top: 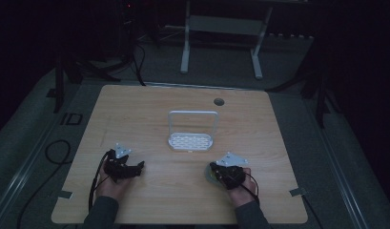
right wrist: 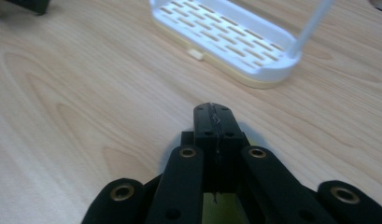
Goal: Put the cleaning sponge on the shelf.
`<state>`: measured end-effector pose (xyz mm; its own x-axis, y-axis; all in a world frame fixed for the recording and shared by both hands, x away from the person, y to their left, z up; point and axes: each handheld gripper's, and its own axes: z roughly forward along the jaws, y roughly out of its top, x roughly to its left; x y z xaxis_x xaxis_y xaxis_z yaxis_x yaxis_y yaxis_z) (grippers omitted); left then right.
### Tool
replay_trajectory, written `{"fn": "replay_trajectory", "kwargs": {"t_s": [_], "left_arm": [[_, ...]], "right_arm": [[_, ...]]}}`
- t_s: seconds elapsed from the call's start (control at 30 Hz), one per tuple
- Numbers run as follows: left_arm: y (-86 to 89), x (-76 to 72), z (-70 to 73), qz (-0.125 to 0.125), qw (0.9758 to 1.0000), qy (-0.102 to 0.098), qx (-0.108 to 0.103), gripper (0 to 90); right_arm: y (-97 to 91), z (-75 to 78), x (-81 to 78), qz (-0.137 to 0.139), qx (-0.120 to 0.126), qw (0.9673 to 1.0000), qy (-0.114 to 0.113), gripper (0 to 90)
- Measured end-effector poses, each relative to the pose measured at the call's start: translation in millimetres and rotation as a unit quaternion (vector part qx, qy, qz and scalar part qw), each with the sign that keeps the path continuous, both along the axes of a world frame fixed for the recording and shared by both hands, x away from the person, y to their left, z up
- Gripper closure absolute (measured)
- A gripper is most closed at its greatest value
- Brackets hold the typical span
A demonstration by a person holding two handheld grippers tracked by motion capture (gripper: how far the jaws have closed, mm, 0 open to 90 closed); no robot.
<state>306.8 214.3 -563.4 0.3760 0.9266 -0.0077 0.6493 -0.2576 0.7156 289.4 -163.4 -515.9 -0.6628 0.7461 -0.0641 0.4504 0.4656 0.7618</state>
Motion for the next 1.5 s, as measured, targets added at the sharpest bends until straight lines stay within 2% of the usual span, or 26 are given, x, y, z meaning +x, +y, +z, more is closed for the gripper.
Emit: {"fn": "replay_trajectory", "kwargs": {"t_s": [0.2,0.43,0.57,0.87,0.97,1.03,1.1,1.13,1.23,1.3,1.5], "left_arm": [[0.0,0.0,0.0,0.000,1.0000,0.000,0.000,17.5],[0.0,0.0,0.0,0.000,1.0000,0.000,0.000,17.5],[0.0,0.0,0.0,0.000,1.0000,0.000,0.000,17.5],[0.0,0.0,0.0,0.000,1.0000,0.000,0.000,17.5],[-0.1,0.0,-0.1,0.000,1.0000,0.000,-0.001,17.6],[-0.1,0.0,-0.1,0.000,1.0000,0.000,0.000,17.6],[0.0,0.0,0.0,0.000,1.0000,0.000,0.000,17.6],[0.0,0.0,0.0,0.000,1.0000,0.000,0.000,17.5],[0.0,0.0,0.0,0.000,1.0000,0.000,0.000,17.5],[0.0,0.0,0.0,0.000,1.0000,0.000,0.000,17.5],[0.0,0.0,0.0,0.000,1.0000,0.000,0.000,17.5]], "right_arm": [[-12.9,2.6,8.2,-0.018,-0.001,0.9998,0.004,90.0],[-18.2,5.8,6.9,-0.017,0.007,0.9998,0.003,90.0],[-28.8,11.6,5.4,-0.011,0.011,0.9998,0.009,89.7],[-53.6,22.0,8.1,0.005,0.013,0.9994,0.033,74.3],[-63.9,26.4,13.6,0.014,0.018,0.9983,0.053,64.5],[-65.6,27.3,15.1,0.019,0.018,0.9978,0.061,62.5],[-67.4,29.4,17.7,0.032,0.011,0.9970,0.070,59.0],[-67.5,32.2,19.5,0.044,-0.003,0.9959,0.079,56.7],[-67.2,33.6,20.3,0.049,-0.011,0.9956,0.079,56.2],[-65.3,37.9,23.9,0.068,-0.029,0.9930,0.092,55.4],[-57.8,40.2,29.4,0.090,-0.063,0.9869,0.118,53.0]]}}
